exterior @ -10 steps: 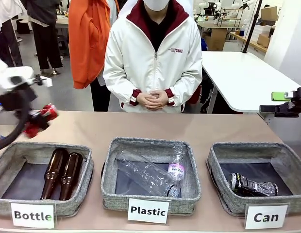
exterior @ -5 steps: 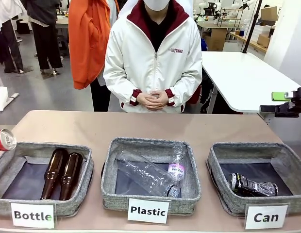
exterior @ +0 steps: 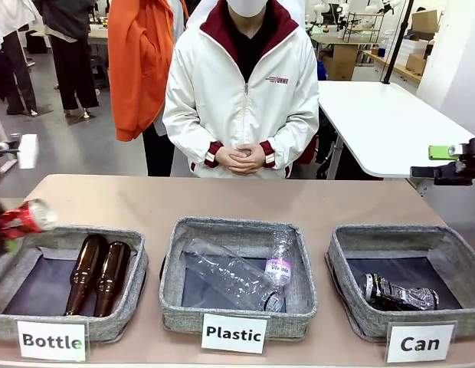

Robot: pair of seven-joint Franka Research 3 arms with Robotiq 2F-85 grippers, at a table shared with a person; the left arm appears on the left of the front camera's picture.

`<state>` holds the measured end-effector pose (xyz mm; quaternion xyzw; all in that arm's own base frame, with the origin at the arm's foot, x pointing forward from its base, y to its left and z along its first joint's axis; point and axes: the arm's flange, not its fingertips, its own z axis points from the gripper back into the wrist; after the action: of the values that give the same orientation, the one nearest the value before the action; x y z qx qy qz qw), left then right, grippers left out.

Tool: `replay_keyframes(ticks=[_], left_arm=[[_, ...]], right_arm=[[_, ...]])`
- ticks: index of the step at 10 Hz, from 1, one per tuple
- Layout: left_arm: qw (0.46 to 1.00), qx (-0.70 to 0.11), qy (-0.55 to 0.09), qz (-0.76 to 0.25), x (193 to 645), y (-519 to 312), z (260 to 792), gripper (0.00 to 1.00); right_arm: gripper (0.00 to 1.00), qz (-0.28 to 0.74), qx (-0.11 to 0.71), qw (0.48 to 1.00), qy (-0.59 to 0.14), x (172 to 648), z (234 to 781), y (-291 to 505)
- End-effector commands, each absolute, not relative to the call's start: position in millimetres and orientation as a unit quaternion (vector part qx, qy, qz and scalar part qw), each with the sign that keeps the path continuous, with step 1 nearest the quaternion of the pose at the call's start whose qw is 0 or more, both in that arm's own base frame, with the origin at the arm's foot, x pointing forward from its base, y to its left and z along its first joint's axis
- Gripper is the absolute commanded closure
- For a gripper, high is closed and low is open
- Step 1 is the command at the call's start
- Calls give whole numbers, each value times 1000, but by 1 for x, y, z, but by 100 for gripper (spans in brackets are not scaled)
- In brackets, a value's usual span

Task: Sort the can waste into the basket.
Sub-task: Pick up the can waste from the table and place it in the right Fabric basket.

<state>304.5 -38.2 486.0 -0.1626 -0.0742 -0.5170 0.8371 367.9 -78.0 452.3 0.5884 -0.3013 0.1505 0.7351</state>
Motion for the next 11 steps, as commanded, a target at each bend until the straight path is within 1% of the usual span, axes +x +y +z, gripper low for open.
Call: replay_keyframes(ticks=[1, 2, 3, 4, 5, 6, 7, 8, 9, 10, 11], left_arm=[[795, -169, -152, -563, 293, -161, 522, 99], [782, -215, -190, -554, 293, -228, 535, 99], [782, -208, -194, -555, 294, -285, 540, 99], [782, -204, -207, -551, 297, -334, 547, 99], [763, -195, -214, -578, 304, -387, 550, 99], [747, -196, -217, -597, 310, -436, 550, 99], [743, -200, -220, -600, 314, -482, 543, 99], [734, -206, -242, -600, 315, -524, 534, 99], [728, -226, -234, -604, 314, -561, 521, 99], [728, -245, -218, -602, 314, -597, 505, 99], [728, -286, -179, -596, 313, -621, 490, 99]], right_arm=[[0, 135, 491, 823, -251, 312, 510, -101], [0, 141, 435, 856, -242, 287, 518, -124], [0, 136, 391, 879, -235, 262, 520, -149], [0, 154, 337, 905, -210, 237, 516, -169], [0, 162, 319, 909, -214, 211, 511, -191], [0, 148, 311, 910, -231, 192, 508, -209], [0, 136, 307, 907, -253, 172, 505, -227], [0, 134, 307, 900, -280, 151, 504, -243], [0, 113, 302, 892, -316, 134, 502, -255], [0, 117, 298, 882, -347, 119, 501, -261], [0, 113, 305, 903, -280, 144, 501, -249]])
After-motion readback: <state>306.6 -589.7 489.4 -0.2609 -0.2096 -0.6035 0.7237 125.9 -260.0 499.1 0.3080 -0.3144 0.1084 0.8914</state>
